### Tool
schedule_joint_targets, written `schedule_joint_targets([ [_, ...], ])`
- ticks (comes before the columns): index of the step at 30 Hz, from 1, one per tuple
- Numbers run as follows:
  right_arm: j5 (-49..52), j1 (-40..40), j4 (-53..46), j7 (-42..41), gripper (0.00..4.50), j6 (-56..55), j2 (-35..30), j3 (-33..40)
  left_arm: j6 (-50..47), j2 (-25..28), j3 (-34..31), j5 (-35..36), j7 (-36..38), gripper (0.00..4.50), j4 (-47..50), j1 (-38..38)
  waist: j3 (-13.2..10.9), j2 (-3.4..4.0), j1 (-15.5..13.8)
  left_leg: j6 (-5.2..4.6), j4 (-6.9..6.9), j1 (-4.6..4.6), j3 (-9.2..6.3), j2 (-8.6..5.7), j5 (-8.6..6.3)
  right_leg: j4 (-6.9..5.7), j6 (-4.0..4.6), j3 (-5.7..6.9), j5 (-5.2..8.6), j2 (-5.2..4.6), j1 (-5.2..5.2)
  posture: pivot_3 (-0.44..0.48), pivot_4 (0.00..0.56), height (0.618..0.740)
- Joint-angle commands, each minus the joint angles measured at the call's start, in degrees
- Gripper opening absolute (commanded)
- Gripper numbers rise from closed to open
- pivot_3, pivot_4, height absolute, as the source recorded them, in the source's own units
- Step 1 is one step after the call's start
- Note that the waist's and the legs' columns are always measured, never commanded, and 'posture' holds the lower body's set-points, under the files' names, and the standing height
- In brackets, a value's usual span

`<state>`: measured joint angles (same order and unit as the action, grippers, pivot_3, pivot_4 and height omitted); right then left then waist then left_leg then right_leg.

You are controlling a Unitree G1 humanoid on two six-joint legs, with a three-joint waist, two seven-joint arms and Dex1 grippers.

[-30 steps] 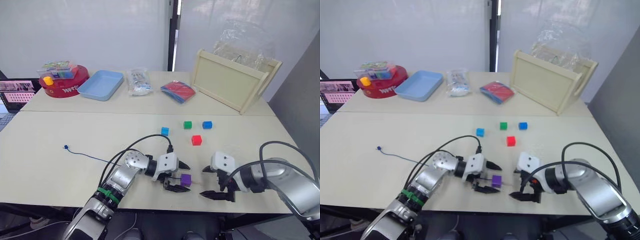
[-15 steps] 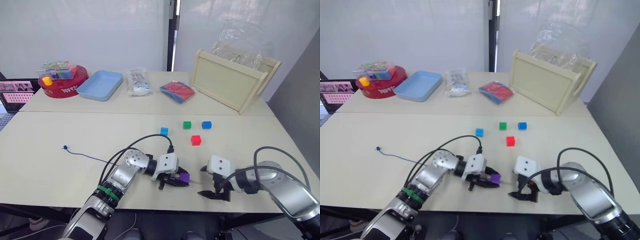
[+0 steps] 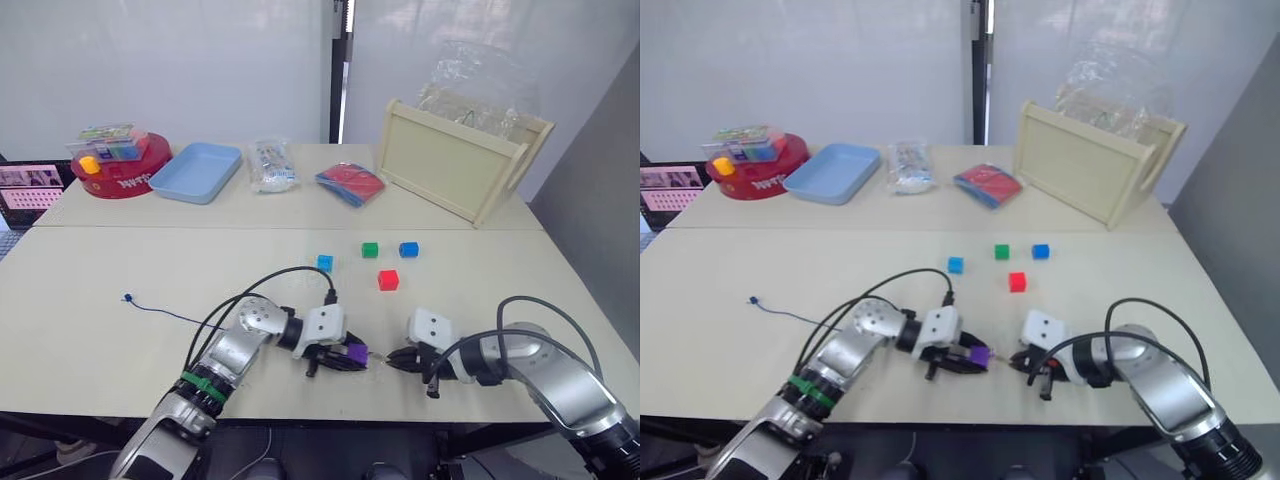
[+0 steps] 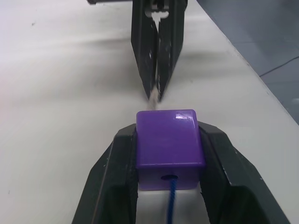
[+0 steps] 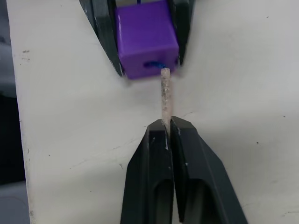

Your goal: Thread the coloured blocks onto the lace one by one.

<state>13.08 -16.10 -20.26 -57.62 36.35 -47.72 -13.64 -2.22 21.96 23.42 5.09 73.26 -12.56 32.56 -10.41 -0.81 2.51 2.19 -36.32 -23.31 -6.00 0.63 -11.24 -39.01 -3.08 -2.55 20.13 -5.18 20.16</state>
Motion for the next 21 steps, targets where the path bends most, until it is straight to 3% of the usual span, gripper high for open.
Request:
schedule_joint_targets([
  [1,-1.6,-2.5,2.5,0.1,0.00,-1.0,0.1,-0.4,-2.8,5.6,-3.5,1.2,0.9,1.20,3.2,-2.6,0.0,0.00,0.2,0.00,0.01,0.02,0.00,0.01,0.00,-0.01,0.00,-0.01,0.00,0.01,0.00,0.000,0.150,0.740],
  [4,-2.0,-5.0,4.4,-1.0,0.00,-2.5,0.5,-1.6,-3.5,11.5,-7.2,2.6,0.8,1.20,4.5,-5.0,0.0,0.00,0.6,0.00,0.05,0.06,0.00,0.12,0.00,-0.03,0.01,-0.02,0.00,0.12,0.02,0.000,0.150,0.740],
  [9,-3.9,-10.6,8.8,-4.5,0.00,-6.8,2.0,-5.0,-0.8,26.9,-18.9,5.6,1.8,1.20,1.9,-13.2,0.0,0.00,2.2,0.00,0.32,0.24,0.02,0.28,0.00,-0.09,0.02,-0.15,0.00,0.27,0.14,0.000,0.150,0.740],
  [16,-6.2,-16.9,15.2,-7.8,0.00,-11.9,5.8,-8.0,6.6,42.8,-31.3,4.8,1.4,1.20,-14.3,-22.2,0.0,0.06,2.7,-0.01,0.51,0.31,0.03,0.33,-0.01,-0.12,0.04,-0.16,0.01,0.31,0.24,0.000,0.150,0.740],
  [20,-7.3,-19.5,17.4,-8.9,0.00,-13.9,8.6,-9.0,8.8,47.9,-35.0,3.4,-2.1,1.20,-22.0,-24.1,-0.1,0.09,2.6,-0.01,0.52,0.11,0.04,0.34,-0.01,-0.22,0.04,-0.14,0.01,0.31,0.53,0.000,0.150,0.740],
  [21,-7.5,-19.9,17.7,-9.2,0.00,-14.2,9.1,-9.2,8.3,48.1,-36.0,4.1,-2.2,1.70,-22.5,-24.0,-0.1,0.09,2.2,0.00,0.51,0.04,0.04,0.33,0.00,-0.24,0.04,-0.14,0.01,0.30,0.58,0.000,0.150,0.740],
])
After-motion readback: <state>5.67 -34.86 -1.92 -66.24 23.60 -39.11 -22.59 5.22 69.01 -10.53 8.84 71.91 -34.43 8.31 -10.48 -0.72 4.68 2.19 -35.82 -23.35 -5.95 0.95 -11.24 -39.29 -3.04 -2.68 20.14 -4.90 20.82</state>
